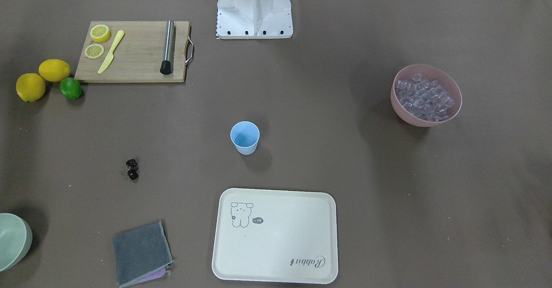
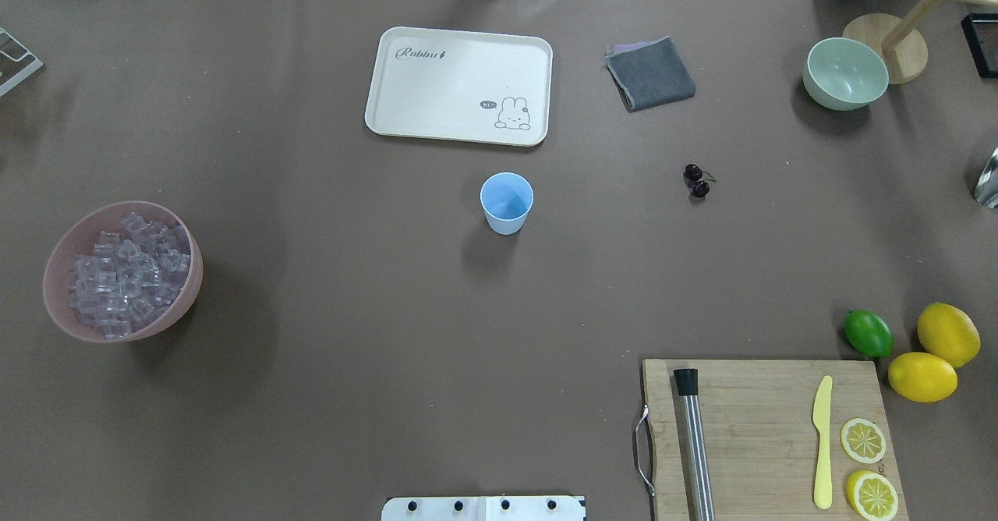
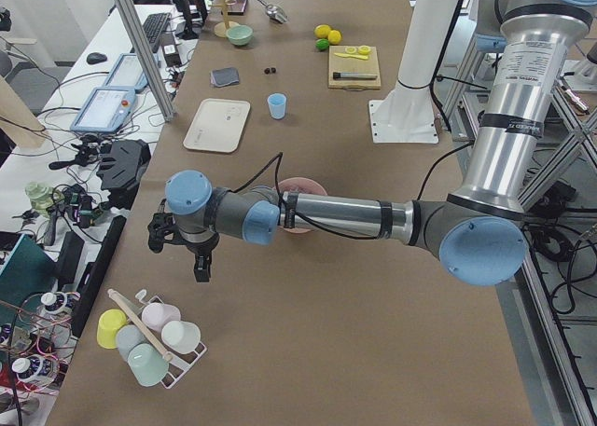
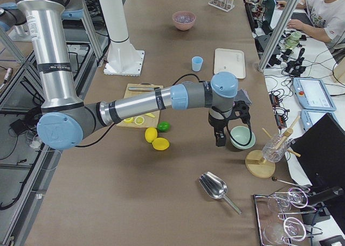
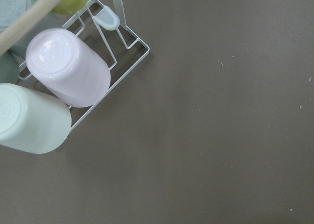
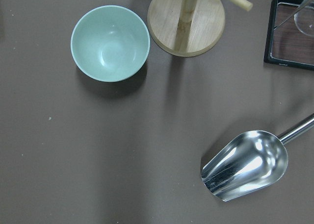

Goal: Put ice and cherries in cup

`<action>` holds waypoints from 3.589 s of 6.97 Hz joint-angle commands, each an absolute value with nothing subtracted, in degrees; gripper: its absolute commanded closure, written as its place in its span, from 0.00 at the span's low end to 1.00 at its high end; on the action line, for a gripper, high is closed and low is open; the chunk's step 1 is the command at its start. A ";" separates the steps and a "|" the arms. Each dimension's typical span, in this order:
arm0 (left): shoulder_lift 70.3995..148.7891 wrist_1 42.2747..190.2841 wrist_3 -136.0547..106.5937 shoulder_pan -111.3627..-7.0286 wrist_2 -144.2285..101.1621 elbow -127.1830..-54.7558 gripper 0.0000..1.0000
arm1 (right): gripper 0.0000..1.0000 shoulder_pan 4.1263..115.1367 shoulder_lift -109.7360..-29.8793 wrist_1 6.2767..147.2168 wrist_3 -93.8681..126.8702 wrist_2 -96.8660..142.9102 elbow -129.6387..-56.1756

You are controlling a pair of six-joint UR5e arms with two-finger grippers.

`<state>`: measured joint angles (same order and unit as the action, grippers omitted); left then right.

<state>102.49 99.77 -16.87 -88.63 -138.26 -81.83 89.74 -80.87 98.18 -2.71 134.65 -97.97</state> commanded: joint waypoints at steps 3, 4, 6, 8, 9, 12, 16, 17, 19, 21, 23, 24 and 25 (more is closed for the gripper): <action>102.22 99.76 -16.70 -89.21 -138.34 -81.91 0.02 | 0.00 89.74 -81.73 96.42 -2.81 134.56 -98.70; 102.30 99.76 -16.70 -89.56 -138.43 -82.00 0.02 | 0.00 89.74 -82.43 96.50 -2.73 134.65 -98.70; 102.22 99.76 -16.70 -89.56 -138.43 -82.26 0.02 | 0.00 89.65 -83.75 95.81 -3.08 135.70 -98.79; 102.48 99.76 -16.70 -89.56 -138.34 -82.27 0.02 | 0.00 88.86 -83.76 91.60 -2.81 135.44 -98.96; 102.74 99.84 -16.70 -89.56 -138.34 -82.27 0.02 | 0.00 87.03 -83.15 90.63 -2.29 134.92 -99.57; 102.92 99.93 -16.70 -89.56 -138.43 -82.27 0.02 | 0.00 78.71 -79.66 90.70 8.29 131.25 -102.66; 103.01 100.20 -16.79 -89.56 -138.52 -83.05 0.02 | 0.00 59.62 -70.24 89.83 26.97 120.52 -102.22; 103.01 100.20 -16.79 -89.56 -138.52 -83.40 0.02 | 0.00 58.81 -70.14 87.65 30.55 120.50 -102.13; 101.61 100.02 -16.96 -89.21 -140.26 -90.48 0.02 | 0.00 59.49 -70.75 86.57 35.68 121.02 -105.36; 102.39 102.21 -17.57 -85.37 -139.85 -95.33 0.02 | 0.00 64.40 -71.54 87.19 33.59 121.81 -105.29; 105.45 103.52 -35.58 -78.17 -135.71 -95.98 0.02 | 0.00 69.76 -71.90 91.64 25.79 124.79 -105.47; 106.43 104.49 -36.47 -75.00 -136.05 -97.37 0.02 | 0.00 71.87 -72.50 93.06 22.27 124.89 -105.21; 107.13 105.02 -35.78 -71.23 -135.36 -98.95 0.02 | 0.00 73.81 -73.55 94.82 17.71 124.81 -104.94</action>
<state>106.05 104.16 -34.68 -75.58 -135.93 -97.26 71.25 -72.55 92.68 22.81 124.64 -105.21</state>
